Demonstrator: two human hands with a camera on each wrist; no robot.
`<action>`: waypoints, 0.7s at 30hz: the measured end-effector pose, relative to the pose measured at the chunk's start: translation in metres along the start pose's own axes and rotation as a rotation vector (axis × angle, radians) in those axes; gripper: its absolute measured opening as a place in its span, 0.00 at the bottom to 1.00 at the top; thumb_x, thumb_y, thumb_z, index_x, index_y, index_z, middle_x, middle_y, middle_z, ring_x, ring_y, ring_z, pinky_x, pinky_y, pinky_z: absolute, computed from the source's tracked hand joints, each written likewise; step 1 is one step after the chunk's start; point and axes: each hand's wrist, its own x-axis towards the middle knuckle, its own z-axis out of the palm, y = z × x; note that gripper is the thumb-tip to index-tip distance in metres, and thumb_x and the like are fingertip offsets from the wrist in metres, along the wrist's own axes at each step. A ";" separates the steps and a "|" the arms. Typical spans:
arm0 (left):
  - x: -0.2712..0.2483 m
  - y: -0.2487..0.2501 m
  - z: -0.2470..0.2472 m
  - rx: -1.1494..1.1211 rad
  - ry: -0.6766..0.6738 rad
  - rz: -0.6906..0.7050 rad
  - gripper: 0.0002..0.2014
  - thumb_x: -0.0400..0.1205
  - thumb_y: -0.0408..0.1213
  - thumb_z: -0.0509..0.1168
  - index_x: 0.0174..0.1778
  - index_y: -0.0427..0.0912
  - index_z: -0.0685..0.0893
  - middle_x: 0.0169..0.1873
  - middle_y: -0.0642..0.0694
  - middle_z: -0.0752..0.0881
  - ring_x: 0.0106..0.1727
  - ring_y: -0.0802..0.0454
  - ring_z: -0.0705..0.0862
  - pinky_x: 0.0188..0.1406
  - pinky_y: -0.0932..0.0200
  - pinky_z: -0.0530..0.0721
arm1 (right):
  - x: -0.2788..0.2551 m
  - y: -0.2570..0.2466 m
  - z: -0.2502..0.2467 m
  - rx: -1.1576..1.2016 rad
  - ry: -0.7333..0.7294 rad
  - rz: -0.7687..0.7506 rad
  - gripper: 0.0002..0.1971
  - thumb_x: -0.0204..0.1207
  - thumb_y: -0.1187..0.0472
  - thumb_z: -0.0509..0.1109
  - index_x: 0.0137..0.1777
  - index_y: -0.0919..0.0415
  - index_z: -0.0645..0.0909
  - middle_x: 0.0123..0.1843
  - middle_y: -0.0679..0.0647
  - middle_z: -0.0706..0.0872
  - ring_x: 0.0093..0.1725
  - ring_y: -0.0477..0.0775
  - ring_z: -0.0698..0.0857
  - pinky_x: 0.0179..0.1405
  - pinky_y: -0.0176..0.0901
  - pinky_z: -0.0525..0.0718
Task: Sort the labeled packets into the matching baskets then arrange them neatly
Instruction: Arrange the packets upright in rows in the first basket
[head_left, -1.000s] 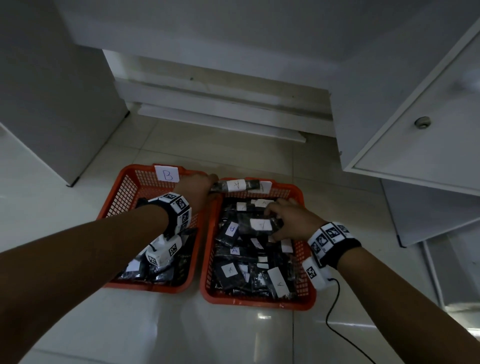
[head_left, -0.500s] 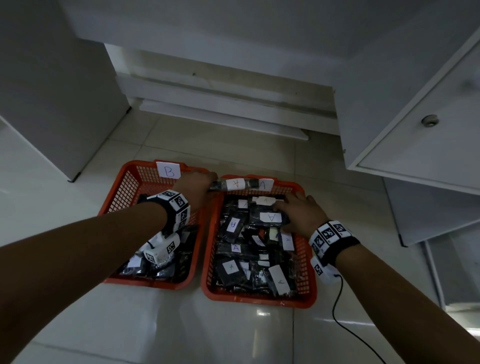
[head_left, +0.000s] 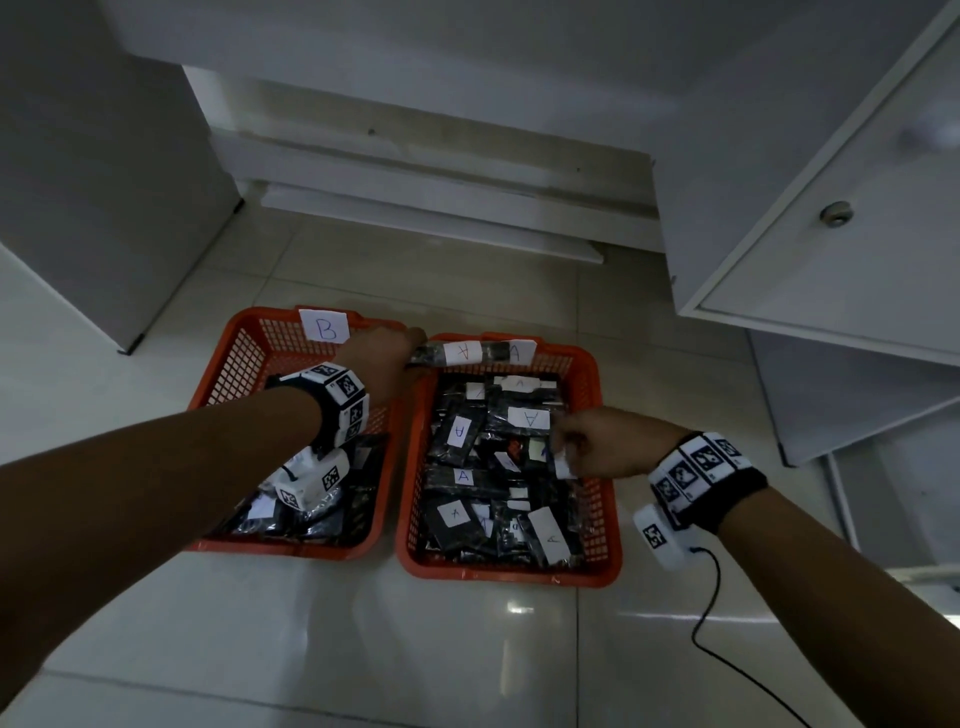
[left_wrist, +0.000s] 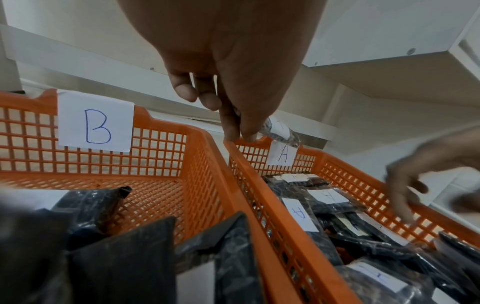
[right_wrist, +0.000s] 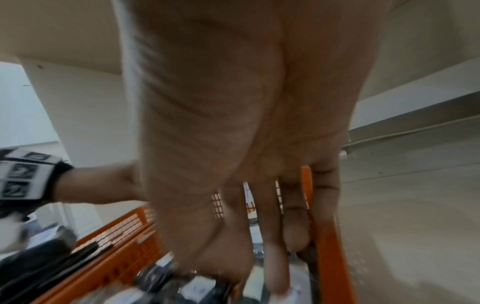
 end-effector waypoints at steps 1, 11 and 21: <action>0.000 0.000 -0.001 0.000 -0.003 0.001 0.09 0.82 0.45 0.71 0.50 0.44 0.82 0.42 0.43 0.87 0.40 0.43 0.85 0.38 0.51 0.83 | -0.007 -0.001 0.002 0.012 -0.043 0.014 0.13 0.77 0.50 0.77 0.60 0.42 0.84 0.53 0.42 0.88 0.52 0.45 0.88 0.53 0.50 0.91; -0.005 0.009 -0.015 0.022 -0.001 0.012 0.11 0.81 0.45 0.70 0.52 0.43 0.83 0.43 0.40 0.89 0.42 0.39 0.87 0.40 0.46 0.87 | -0.019 -0.024 0.057 -0.235 0.013 -0.133 0.26 0.68 0.29 0.79 0.57 0.45 0.84 0.60 0.44 0.78 0.63 0.49 0.73 0.59 0.50 0.82; -0.016 0.008 -0.028 0.024 0.000 -0.048 0.09 0.82 0.45 0.70 0.52 0.44 0.84 0.45 0.43 0.89 0.45 0.42 0.86 0.43 0.50 0.86 | -0.014 -0.035 0.028 0.106 -0.107 -0.125 0.12 0.81 0.40 0.74 0.56 0.43 0.92 0.56 0.42 0.89 0.59 0.43 0.86 0.63 0.51 0.88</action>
